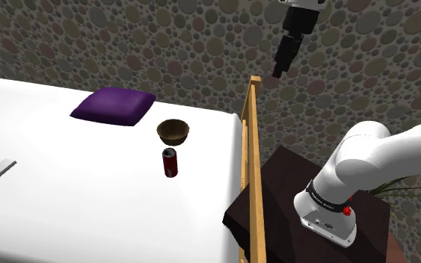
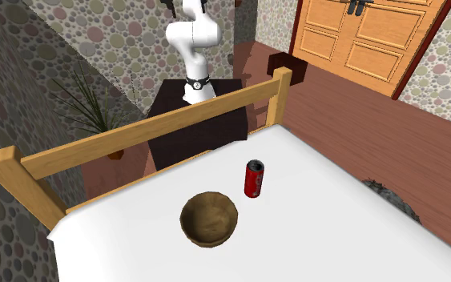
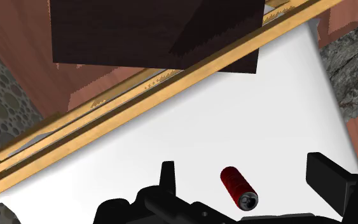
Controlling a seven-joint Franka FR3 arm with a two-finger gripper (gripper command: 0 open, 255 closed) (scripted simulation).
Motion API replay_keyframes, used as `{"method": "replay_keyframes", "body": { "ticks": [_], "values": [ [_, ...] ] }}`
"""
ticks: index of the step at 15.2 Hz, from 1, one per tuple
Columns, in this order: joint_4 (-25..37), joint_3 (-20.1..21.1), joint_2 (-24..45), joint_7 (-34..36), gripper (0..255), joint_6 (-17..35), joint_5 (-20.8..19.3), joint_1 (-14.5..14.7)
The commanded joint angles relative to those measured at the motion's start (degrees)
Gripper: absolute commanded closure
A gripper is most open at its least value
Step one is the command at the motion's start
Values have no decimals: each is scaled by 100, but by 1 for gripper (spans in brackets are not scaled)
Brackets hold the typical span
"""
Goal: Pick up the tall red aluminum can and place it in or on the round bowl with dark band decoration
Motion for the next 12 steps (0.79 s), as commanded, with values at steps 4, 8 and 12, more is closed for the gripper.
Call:
{"method": "replay_keyframes", "body": {
  "ticks": [4, 8, 12],
  "values": [
    [-319, 217, 211, 138, 0, 563, 98, 50],
    [-639, 507, 610, 320, 0, 1324, 213, 120],
    [-833, 796, 1141, 507, 0, 2090, 297, 182]
  ]
}}
